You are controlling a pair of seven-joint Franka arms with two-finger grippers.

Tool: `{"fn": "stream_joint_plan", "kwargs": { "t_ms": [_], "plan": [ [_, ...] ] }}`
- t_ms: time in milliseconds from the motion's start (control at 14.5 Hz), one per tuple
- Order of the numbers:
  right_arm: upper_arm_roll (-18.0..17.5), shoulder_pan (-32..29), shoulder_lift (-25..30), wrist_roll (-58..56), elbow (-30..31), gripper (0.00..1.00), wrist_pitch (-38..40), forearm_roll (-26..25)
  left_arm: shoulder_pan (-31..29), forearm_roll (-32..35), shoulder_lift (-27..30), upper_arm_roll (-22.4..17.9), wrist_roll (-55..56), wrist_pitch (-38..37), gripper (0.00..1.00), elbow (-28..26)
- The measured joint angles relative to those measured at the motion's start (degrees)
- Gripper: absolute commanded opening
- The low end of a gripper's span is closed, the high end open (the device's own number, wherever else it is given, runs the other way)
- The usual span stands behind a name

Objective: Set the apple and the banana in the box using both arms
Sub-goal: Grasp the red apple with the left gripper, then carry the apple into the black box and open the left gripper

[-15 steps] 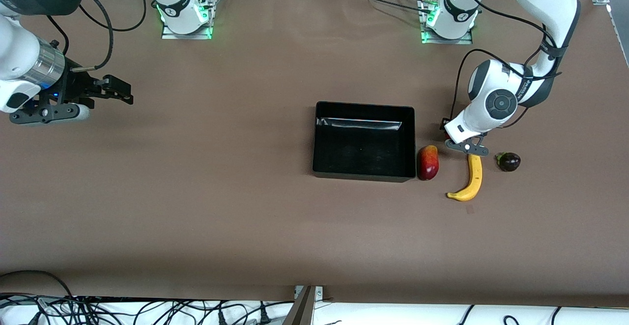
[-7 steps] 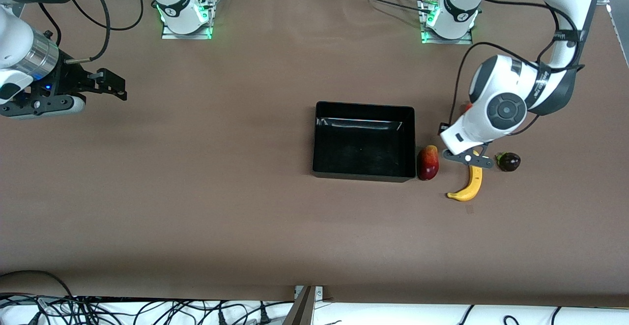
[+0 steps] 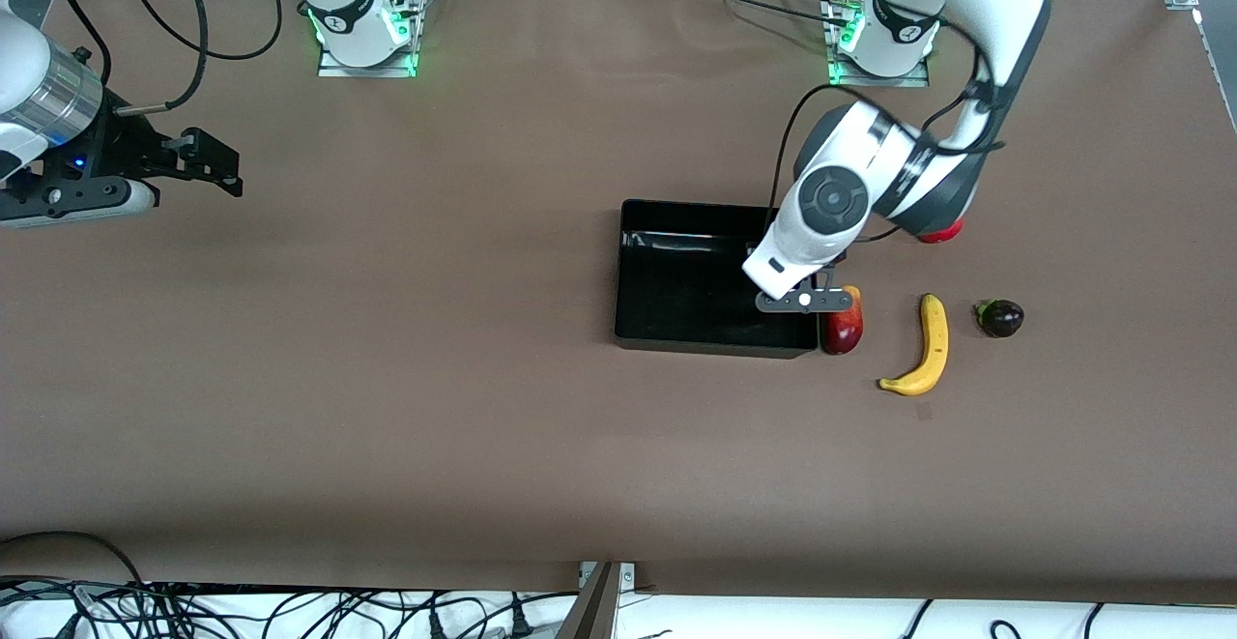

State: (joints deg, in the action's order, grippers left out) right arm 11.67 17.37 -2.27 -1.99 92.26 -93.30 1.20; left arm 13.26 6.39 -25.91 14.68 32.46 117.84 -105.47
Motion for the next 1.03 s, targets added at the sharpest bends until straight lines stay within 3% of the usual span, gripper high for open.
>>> {"fn": "stream_joint_plan", "kwargs": {
  "t_ms": [275,344,550,894,1032],
  "plan": [
    [0.1,-0.2,-0.5,0.0,-0.3,1.0,-0.8,-0.5,0.0,-1.1,-2.0,1.1,1.0,5.8,0.0,-3.4],
    [0.1,-0.4,-0.6,0.0,-0.4,1.0,-1.1,-0.5,0.1,-1.1,-2.7,1.3,1.1,7.7,0.09,-4.2],
    [0.1,-0.8,-1.1,0.0,-0.7,1.0,-2.4,-0.5,0.1,-1.1,-5.3,1.3,1.4,10.0,0.97,-4.7],
    [0.2,-1.0,-1.5,0.0,-0.7,1.0,-4.3,-0.5,0.0,-1.1,-5.4,1.3,2.5,8.9,1.0,-3.6],
    [0.2,-1.0,-1.5,0.0,-0.8,1.0,-4.6,-0.5,-0.3,-1.7,-4.5,1.3,2.7,2.6,1.0,0.7]
  ]
}}
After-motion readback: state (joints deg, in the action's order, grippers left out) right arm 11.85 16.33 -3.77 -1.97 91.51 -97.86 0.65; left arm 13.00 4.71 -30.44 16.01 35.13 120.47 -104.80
